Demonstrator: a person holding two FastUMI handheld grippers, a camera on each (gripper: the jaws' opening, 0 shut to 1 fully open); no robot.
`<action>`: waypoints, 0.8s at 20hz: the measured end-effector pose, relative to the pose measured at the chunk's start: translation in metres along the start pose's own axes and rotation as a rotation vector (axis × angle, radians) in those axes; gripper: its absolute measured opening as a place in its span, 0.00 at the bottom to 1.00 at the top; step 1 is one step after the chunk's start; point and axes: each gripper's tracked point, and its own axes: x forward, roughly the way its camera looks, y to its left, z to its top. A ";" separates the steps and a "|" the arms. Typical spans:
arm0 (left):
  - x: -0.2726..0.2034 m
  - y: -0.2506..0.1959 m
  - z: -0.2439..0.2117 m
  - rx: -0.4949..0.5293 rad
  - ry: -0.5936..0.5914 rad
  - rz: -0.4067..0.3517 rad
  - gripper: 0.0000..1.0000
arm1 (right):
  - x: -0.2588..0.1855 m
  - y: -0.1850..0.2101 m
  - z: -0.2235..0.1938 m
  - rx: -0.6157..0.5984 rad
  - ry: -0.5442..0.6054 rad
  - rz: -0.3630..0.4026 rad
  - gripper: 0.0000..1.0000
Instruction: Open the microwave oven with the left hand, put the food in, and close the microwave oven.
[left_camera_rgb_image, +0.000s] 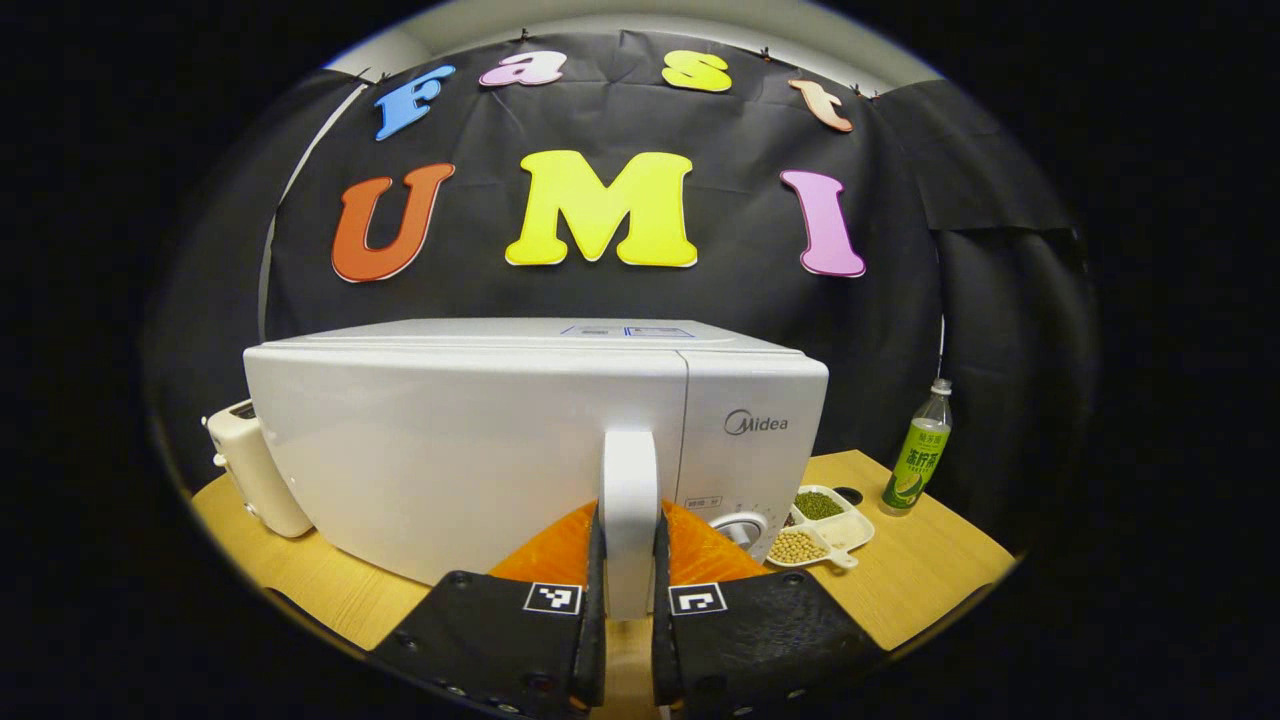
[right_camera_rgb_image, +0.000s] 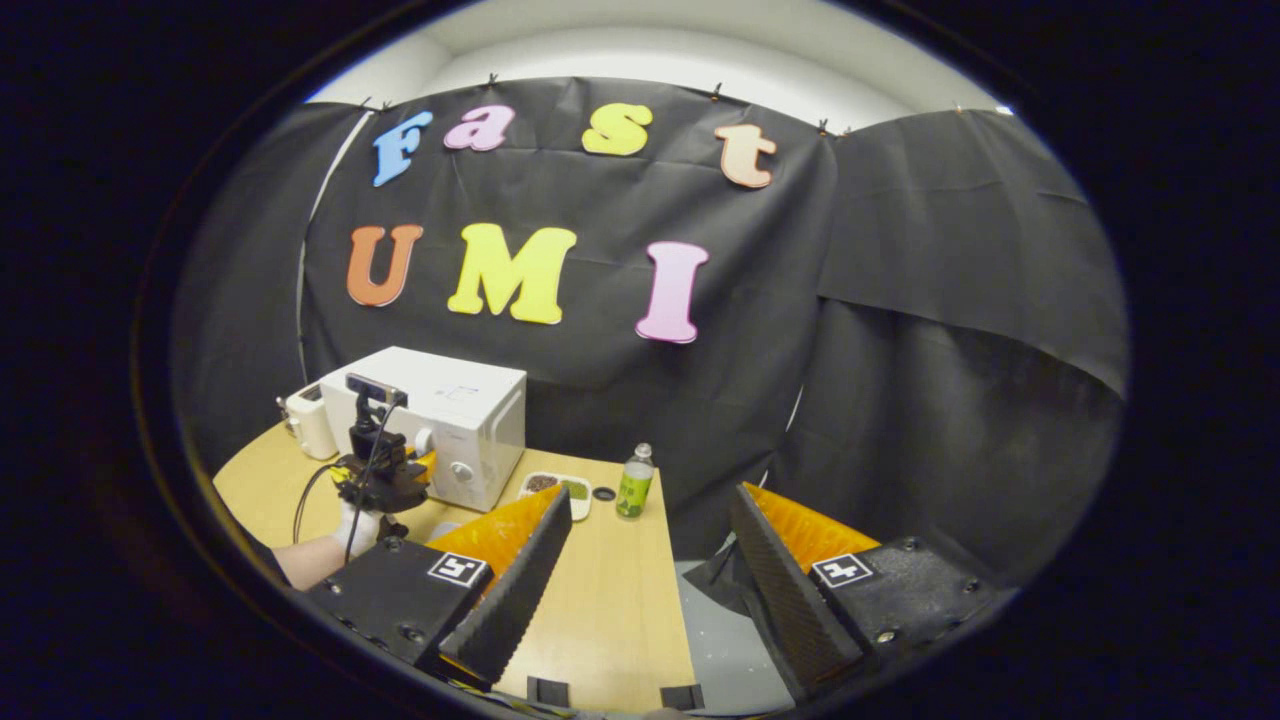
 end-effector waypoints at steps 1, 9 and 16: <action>0.002 0.004 -0.005 -0.015 -0.010 0.013 0.17 | 0.002 0.003 0.001 -0.012 0.003 0.011 1.00; -0.027 0.001 -0.006 -0.012 -0.001 -0.002 0.05 | 0.006 0.011 0.010 0.003 -0.020 0.066 0.96; -0.115 0.029 -0.021 0.022 0.013 -0.065 0.05 | 0.013 0.058 0.014 -0.001 -0.037 0.193 0.97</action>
